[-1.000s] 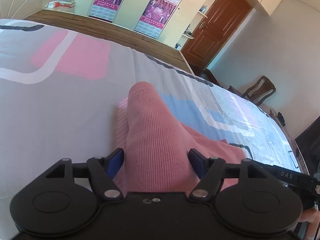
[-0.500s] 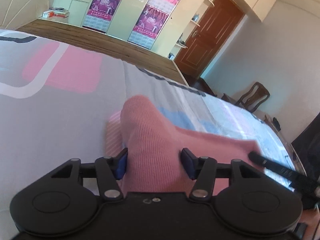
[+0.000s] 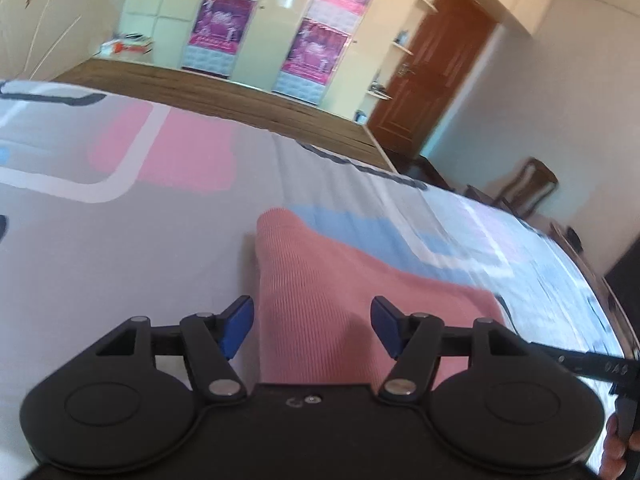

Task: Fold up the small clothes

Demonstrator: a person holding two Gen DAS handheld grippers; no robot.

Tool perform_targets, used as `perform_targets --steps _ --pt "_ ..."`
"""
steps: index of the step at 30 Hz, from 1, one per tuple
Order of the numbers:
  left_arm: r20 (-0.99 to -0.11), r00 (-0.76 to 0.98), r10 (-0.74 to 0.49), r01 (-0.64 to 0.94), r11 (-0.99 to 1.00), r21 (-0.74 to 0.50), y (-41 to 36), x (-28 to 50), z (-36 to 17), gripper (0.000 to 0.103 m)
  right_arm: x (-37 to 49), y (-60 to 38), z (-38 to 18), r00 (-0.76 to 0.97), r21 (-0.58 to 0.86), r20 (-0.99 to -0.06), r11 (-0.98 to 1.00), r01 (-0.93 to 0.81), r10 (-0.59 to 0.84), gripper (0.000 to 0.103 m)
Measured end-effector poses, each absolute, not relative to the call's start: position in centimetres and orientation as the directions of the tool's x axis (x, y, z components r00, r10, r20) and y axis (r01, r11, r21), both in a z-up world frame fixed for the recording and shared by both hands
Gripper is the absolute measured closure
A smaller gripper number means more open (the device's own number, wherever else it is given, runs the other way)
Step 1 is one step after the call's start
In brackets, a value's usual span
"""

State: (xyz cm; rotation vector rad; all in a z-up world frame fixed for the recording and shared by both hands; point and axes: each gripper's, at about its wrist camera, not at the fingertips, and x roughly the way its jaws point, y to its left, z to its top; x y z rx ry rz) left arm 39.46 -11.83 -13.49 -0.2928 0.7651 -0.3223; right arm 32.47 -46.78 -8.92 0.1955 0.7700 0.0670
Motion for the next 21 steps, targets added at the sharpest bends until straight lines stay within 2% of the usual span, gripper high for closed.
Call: perform_targets --steps 3,10,13,15,16,18,21 --pt "-0.648 0.653 -0.393 0.182 0.911 -0.369 -10.9 36.5 -13.4 0.038 29.0 -46.8 -8.8 0.689 0.256 -0.702 0.967 0.009 0.179 0.061" --pt "-0.700 0.585 -0.410 0.136 0.901 -0.413 -9.2 30.9 -14.7 0.038 22.4 -45.1 -9.8 0.640 0.259 -0.741 0.966 -0.005 0.202 0.061" --pt "-0.724 0.539 -0.431 0.119 0.890 -0.441 -9.2 29.8 -15.8 0.042 21.1 -44.7 -10.5 0.628 0.247 -0.754 0.969 0.002 0.191 0.061" --pt "-0.722 0.523 -0.454 0.126 0.878 -0.461 -9.4 29.6 -16.5 0.057 21.0 -44.5 -11.0 0.616 0.239 -0.765 0.971 0.002 0.187 0.075" --pt "-0.718 0.525 -0.457 0.131 0.877 -0.463 -9.5 29.6 -16.7 0.063 21.2 -44.2 -11.2 0.607 0.213 -0.775 0.977 -0.013 0.177 0.092" --pt "-0.716 0.533 -0.451 0.140 0.882 -0.451 -9.9 29.5 -16.6 0.078 21.4 -43.8 -11.6 0.598 0.164 -0.788 0.986 -0.026 0.147 0.096" --pt "-0.699 0.548 -0.459 0.169 0.879 -0.445 -10.2 29.2 -15.6 0.084 20.4 -43.8 -10.2 0.636 0.123 -0.763 0.992 -0.037 0.118 0.098"
